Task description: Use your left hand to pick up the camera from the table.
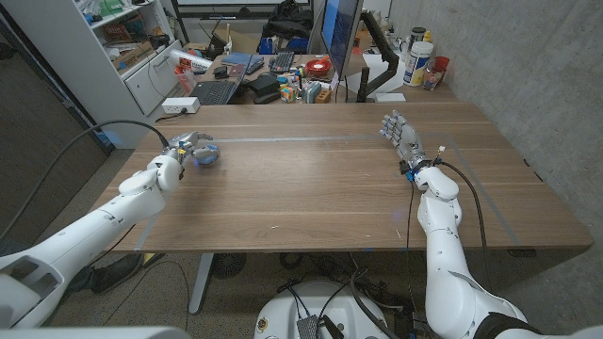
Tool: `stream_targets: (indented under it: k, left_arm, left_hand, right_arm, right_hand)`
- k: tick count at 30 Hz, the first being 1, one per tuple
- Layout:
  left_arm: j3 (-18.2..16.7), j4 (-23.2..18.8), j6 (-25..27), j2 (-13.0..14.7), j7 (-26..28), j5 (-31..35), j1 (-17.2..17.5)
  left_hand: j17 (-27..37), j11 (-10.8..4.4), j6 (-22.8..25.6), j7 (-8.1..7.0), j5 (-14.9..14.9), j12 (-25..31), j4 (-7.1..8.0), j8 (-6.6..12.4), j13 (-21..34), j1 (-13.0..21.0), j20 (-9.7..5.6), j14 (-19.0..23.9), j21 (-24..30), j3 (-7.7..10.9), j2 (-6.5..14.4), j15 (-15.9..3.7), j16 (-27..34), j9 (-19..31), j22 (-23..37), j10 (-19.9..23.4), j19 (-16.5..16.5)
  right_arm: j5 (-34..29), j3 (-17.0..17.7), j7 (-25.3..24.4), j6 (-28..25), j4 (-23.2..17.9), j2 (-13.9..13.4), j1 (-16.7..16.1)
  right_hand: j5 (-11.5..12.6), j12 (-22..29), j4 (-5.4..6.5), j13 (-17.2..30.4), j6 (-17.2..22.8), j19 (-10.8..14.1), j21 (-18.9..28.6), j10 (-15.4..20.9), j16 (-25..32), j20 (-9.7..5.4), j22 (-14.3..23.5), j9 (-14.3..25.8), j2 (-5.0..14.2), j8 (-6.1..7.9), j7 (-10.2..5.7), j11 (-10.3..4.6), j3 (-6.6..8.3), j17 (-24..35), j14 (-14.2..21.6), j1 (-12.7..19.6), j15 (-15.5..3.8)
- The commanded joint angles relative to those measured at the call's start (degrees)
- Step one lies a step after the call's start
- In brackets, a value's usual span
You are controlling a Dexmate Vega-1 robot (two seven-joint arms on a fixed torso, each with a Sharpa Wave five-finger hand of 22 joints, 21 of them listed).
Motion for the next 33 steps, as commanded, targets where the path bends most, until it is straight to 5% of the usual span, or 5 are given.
stream_targets:
  k: [1,33]
  left_arm:
    - [2.48,2.15,-0.39,-0.76,-2.19,1.10,-3.01]
    - [5.10,3.38,1.98,-0.93,-7.24,1.98,-5.94]
  left_hand:
    - [0.12,-0.01,0.35,-0.05,0.11,0.55,-0.16,0.01,0.09,0.71,-0.04,0.68,-0.17,-0.17,0.17,0.18,0.29,0.08,0.15,0.23,0.30]
    - [0.08,-0.27,0.24,-0.07,0.07,0.48,-0.53,-0.25,0.12,1.79,-0.08,1.34,-0.18,-0.14,0.33,0.25,0.29,0.09,0.16,0.19,0.75]
  right_arm:
    - [-0.04,0.33,-0.36,0.27,0.81,-0.13,0.27]
    - [-0.42,0.23,-0.42,2.06,4.06,-0.15,2.67]
  right_hand:
    - [0.39,-0.03,-0.25,0.20,0.27,0.66,-0.23,0.57,-0.22,0.13,0.14,0.30,0.42,0.04,-0.25,0.20,0.04,0.11,0.40,-0.07,0.18]
    - [0.41,-0.06,-0.36,0.20,0.24,1.14,-0.86,0.57,-0.20,0.32,0.17,0.30,0.47,0.02,-0.19,0.09,-0.07,0.11,0.59,-0.07,0.13]
